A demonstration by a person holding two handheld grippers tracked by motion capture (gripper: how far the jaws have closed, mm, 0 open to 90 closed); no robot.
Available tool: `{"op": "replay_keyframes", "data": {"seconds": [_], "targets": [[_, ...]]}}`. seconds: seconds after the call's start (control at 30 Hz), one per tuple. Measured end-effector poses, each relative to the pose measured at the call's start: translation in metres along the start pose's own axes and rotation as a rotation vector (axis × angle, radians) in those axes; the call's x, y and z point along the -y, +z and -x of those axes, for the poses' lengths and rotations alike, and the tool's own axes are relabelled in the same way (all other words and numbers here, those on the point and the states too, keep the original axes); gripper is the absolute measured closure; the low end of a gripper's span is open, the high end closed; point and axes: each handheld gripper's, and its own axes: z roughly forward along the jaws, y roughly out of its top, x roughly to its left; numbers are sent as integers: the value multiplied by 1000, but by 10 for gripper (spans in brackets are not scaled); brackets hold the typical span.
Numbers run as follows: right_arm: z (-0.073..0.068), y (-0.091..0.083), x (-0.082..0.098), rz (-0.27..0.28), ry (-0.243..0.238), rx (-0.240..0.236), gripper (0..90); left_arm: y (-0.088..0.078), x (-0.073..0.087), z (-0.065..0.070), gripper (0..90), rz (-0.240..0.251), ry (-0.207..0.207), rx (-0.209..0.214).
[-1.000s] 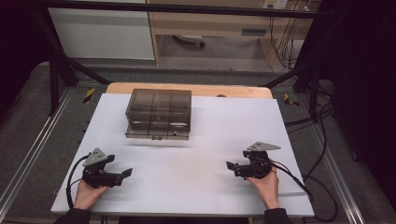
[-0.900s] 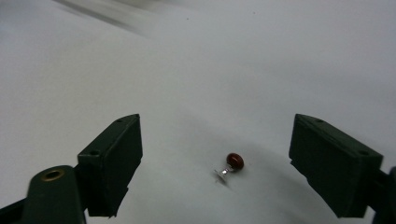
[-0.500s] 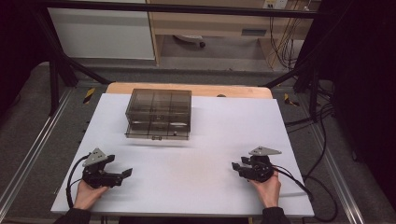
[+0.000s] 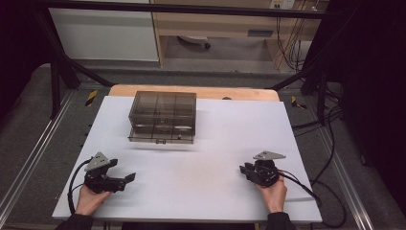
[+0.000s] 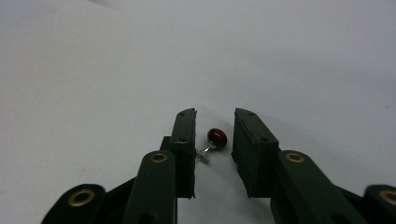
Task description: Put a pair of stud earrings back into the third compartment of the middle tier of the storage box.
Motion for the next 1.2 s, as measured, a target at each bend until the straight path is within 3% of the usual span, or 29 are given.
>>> {"op": "replay_keyframes", "data": {"seconds": [0.27, 0.63, 1.2], "targets": [[0, 0, 0, -4, 13, 18, 801, 0, 0, 0, 33, -1, 2, -1], [0, -1, -1, -7, 24, 17, 823, 0, 0, 0, 33, 1, 1, -2], [-4, -16, -14, 37, 8, -51, 824, 0, 0, 0, 34, -1, 0, -3]]}}
